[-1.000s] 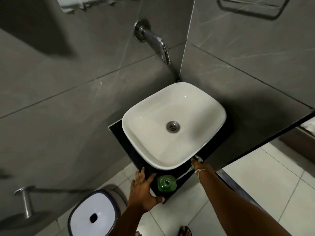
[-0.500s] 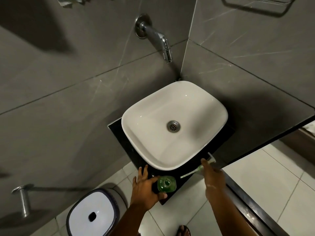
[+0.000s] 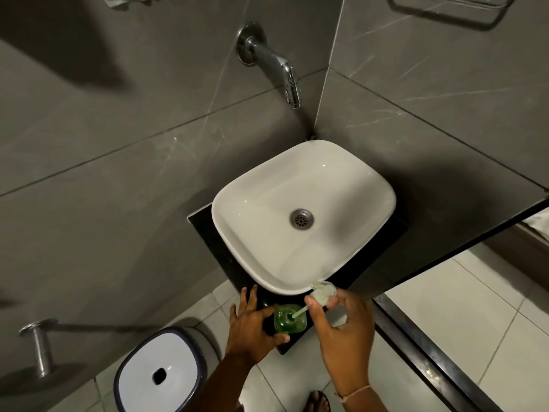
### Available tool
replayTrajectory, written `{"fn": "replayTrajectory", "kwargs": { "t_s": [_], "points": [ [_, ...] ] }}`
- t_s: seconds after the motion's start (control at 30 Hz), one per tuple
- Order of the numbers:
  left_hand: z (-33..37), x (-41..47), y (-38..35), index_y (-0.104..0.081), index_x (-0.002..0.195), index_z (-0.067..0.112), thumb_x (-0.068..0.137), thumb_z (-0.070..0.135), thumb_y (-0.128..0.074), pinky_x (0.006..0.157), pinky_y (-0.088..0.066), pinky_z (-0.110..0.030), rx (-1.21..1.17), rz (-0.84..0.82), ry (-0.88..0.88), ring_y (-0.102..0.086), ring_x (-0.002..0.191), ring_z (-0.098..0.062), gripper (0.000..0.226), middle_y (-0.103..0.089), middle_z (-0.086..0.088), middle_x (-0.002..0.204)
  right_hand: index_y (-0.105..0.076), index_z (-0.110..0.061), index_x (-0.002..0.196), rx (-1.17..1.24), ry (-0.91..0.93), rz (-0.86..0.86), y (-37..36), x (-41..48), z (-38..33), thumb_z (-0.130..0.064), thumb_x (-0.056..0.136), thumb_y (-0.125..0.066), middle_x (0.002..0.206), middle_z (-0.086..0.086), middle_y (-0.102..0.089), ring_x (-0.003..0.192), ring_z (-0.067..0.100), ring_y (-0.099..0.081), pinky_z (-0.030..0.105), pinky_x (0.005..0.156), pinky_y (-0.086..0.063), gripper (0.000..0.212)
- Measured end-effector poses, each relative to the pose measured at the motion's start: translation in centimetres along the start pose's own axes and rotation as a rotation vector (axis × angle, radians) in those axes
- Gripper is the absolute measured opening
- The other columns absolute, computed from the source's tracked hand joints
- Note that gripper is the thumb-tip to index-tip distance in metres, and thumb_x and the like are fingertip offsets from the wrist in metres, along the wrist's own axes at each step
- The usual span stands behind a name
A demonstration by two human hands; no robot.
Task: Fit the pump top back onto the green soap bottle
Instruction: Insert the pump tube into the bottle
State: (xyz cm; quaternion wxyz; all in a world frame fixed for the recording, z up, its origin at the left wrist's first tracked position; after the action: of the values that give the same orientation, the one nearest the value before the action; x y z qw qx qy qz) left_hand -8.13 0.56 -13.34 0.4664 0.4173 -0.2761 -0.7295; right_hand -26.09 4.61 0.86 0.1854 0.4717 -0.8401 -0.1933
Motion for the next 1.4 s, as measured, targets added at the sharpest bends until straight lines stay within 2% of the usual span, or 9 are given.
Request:
{"fn": "replayTrajectory", "kwargs": {
  "t_s": [0.23,0.43,0.67,0.8,0.93,1.07,1.2,1.3,1.4],
  "points": [
    [0.0,0.0,0.0,-0.049,0.13,0.048,0.066,0.062,-0.071,0.119,-0.001,-0.056,-0.013,-0.011,0.002,0.013,0.148,-0.026,0.07,0.002,-0.002,0.164,-0.057,-0.034,0.085,-0.14,0.167,-0.072,-3.9,-1.7,3.7,-0.068,0.076,-0.059,0.082,-0.019,-0.055,0.09,0.012,-0.051,0.039,0.08,-0.045,0.036],
    [-0.2,0.0,-0.2,-0.05,0.131,0.044,0.068,0.061,-0.07,0.119,0.0,-0.056,-0.002,0.0,-0.018,0.015,0.148,-0.026,0.069,0.003,-0.002,0.164,-0.065,-0.031,0.094,-0.267,0.13,-0.152,-5.9,-3.0,6.4,-0.068,0.073,-0.059,0.095,-0.009,-0.062,0.095,0.021,-0.054,0.041,0.082,-0.045,0.043],
    [-0.1,0.0,-0.2,-0.049,0.131,0.046,0.07,0.06,-0.068,0.12,-0.003,-0.058,0.02,0.018,-0.032,0.014,0.148,-0.027,0.065,0.002,-0.002,0.164,-0.062,-0.04,0.113,-0.281,0.113,-0.213,-5.9,-2.8,6.3,-0.075,0.069,-0.057,0.105,-0.019,-0.054,0.103,0.007,-0.044,0.032,0.089,-0.038,0.057],
    [-0.2,0.1,-0.4,-0.05,0.132,0.043,0.069,0.062,-0.069,0.119,0.0,-0.056,0.032,0.01,-0.019,0.015,0.148,-0.025,0.068,0.003,-0.002,0.164,-0.071,-0.032,0.092,-0.159,0.072,-0.175,-6.1,-2.3,6.3,-0.052,0.068,-0.074,0.096,-0.017,-0.058,0.096,0.016,-0.05,0.047,0.082,-0.047,0.032],
    [-0.3,0.2,-0.6,-0.049,0.132,0.043,0.07,0.061,-0.069,0.12,0.0,-0.056,0.04,0.021,-0.02,0.015,0.148,-0.025,0.067,0.002,0.0,0.164,-0.057,-0.026,0.073,-0.14,0.042,-0.116,-6.4,-2.6,6.2,-0.068,0.061,-0.071,0.08,-0.014,-0.052,0.087,0.017,-0.048,0.043,0.077,-0.045,0.046],
    [-0.5,0.1,-0.8,-0.048,0.132,0.046,0.072,0.057,-0.068,0.12,-0.002,-0.057,0.049,0.04,-0.017,0.015,0.148,-0.024,0.065,0.002,0.002,0.164,-0.045,-0.032,0.076,-0.16,-0.045,-0.12,-7.0,-2.7,5.8,-0.079,0.055,-0.063,0.08,-0.016,-0.047,0.088,0.013,-0.043,0.04,0.078,-0.04,0.054],
    [-0.5,0.2,-0.7,-0.046,0.132,0.047,0.073,0.057,-0.066,0.12,-0.003,-0.058,0.051,0.046,-0.034,0.015,0.148,-0.025,0.063,0.0,0.0,0.164,-0.059,-0.04,0.104,-0.176,0.018,-0.17,-6.7,-3.2,6.4,-0.076,0.06,-0.062,0.103,-0.019,-0.051,0.105,0.012,-0.044,0.036,0.089,-0.032,0.056],
    [-0.6,0.3,-0.9,-0.047,0.133,0.044,0.072,0.062,-0.065,0.119,0.001,-0.056,0.061,0.03,-0.027,0.015,0.148,-0.026,0.066,0.001,0.0,0.164,-0.065,-0.03,0.088,-0.172,0.002,-0.136,-6.6,-2.9,6.4,-0.072,0.06,-0.066,0.1,-0.013,-0.057,0.103,0.021,-0.049,0.039,0.089,-0.034,0.051],
    [-0.6,0.3,-1.0,-0.051,0.129,0.041,0.072,0.058,-0.067,0.12,-0.002,-0.057,0.06,0.035,-0.024,0.014,0.148,-0.025,0.062,0.0,0.001,0.164,-0.052,-0.024,0.079,-0.227,-0.071,-0.103,-7.1,-2.5,5.7,-0.08,0.053,-0.061,0.093,-0.004,-0.059,0.1,0.023,-0.05,0.048,0.087,-0.039,0.062]
  ]
}}
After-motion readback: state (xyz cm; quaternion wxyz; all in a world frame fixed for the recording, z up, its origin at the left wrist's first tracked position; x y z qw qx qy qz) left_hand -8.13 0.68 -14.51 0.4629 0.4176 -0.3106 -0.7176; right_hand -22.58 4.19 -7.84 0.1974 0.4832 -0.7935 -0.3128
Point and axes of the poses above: each hand's wrist, its own x-axis towards the middle knuckle, its own y-axis out of the back of the hand, z = x × y, the point moved 5 cm from there along x, towards the middle knuckle
